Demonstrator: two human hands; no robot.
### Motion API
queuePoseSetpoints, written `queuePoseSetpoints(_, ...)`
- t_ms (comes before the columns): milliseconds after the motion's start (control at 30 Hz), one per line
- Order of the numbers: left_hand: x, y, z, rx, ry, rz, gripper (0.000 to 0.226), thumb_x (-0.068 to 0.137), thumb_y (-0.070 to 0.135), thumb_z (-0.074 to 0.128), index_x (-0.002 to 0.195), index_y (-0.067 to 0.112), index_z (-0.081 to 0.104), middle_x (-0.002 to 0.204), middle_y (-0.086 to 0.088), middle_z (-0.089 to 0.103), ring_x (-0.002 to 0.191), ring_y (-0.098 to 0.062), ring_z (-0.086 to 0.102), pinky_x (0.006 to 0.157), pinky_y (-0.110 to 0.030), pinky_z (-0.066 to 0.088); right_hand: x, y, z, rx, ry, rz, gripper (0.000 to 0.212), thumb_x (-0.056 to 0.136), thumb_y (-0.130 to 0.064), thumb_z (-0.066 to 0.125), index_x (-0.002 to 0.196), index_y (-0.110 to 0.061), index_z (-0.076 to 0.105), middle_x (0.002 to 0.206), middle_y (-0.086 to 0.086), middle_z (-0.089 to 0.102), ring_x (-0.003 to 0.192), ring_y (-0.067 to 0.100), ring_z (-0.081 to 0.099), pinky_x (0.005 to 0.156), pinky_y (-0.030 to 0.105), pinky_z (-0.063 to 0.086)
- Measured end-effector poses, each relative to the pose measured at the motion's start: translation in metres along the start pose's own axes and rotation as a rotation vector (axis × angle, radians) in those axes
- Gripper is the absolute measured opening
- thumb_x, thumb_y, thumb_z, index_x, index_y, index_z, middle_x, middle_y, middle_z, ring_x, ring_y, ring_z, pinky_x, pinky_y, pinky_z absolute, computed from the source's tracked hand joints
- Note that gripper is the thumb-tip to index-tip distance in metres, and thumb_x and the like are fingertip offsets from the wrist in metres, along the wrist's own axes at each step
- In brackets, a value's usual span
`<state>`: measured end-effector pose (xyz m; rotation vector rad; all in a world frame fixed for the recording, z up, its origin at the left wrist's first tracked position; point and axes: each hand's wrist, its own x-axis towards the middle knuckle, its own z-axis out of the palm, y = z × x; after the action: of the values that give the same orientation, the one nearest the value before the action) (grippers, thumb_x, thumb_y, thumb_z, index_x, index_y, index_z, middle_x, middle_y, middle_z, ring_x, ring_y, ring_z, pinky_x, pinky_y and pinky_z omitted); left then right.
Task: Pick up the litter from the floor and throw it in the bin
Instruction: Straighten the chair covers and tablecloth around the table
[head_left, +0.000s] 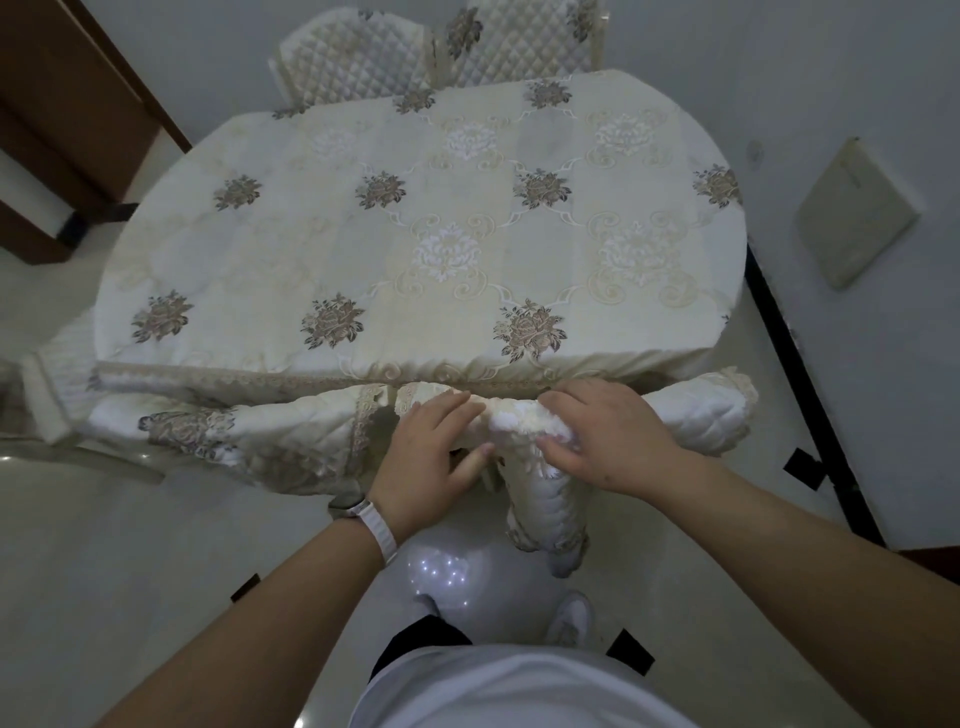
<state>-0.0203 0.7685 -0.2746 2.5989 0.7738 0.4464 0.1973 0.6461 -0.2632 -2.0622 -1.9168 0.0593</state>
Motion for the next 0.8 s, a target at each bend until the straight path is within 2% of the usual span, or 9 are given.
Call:
queuePoseSetpoints(133,-0.022,-0.015,-0.023,0.049,0.018,0.028,0.047,0.090,0.044,0.054,0.125,0.015,0.062,0.134,-0.006,0.058,0.128,-0.025,0.049,0.106,-0.050,0.041,0.005,-0.037,-0.007,0.009,0.082,-0.059,0.043,0.084,-0.046,0.056,0.107,-0.013,0.068,0.103,0.004,0.067,0.090,0.026,0.063,0.074,0.038,0.052)
queuePoseSetpoints(267,-0.046,-0.042,-0.056,0.109,0.041,0.015,0.047,0.090,0.046,0.052,0.125,0.016,0.062,0.133,-0.005,0.059,0.126,-0.026,0.050,0.105,-0.048,0.041,0.025,-0.078,-0.013,-0.033,0.081,-0.138,0.045,0.085,-0.047,0.057,0.111,-0.012,0.067,0.110,0.006,0.067,0.095,0.026,0.062,0.078,0.037,0.051)
queuePoseSetpoints(333,-0.062,-0.061,-0.077,0.141,0.065,0.018,0.047,0.090,0.046,0.051,0.128,0.020,0.059,0.135,-0.004,0.058,0.127,-0.026,0.050,0.105,-0.051,0.042,0.041,-0.106,-0.013,-0.038,0.074,-0.170,0.046,0.088,-0.048,0.053,0.114,-0.012,0.067,0.114,0.007,0.066,0.099,0.027,0.062,0.081,0.039,0.051)
queuePoseSetpoints(633,-0.183,-0.186,-0.201,0.270,0.232,-0.081,0.046,0.090,0.042,0.057,0.127,0.016,0.061,0.137,-0.009,0.057,0.127,-0.030,0.051,0.106,-0.051,0.040,0.129,-0.302,0.038,-0.044,0.002,-0.366,0.051,0.090,-0.052,0.048,0.123,-0.015,0.064,0.125,0.006,0.063,0.111,0.028,0.059,0.090,0.042,0.049)
queuePoseSetpoints(800,-0.261,-0.246,-0.257,0.343,0.267,-0.256,0.048,0.091,0.046,0.052,0.128,0.016,0.062,0.135,-0.008,0.058,0.128,-0.028,0.050,0.107,-0.048,0.039,0.169,-0.407,0.067,-0.056,-0.028,-0.493,0.053,0.089,-0.055,0.046,0.122,-0.018,0.064,0.128,0.003,0.061,0.115,0.025,0.057,0.094,0.038,0.045)
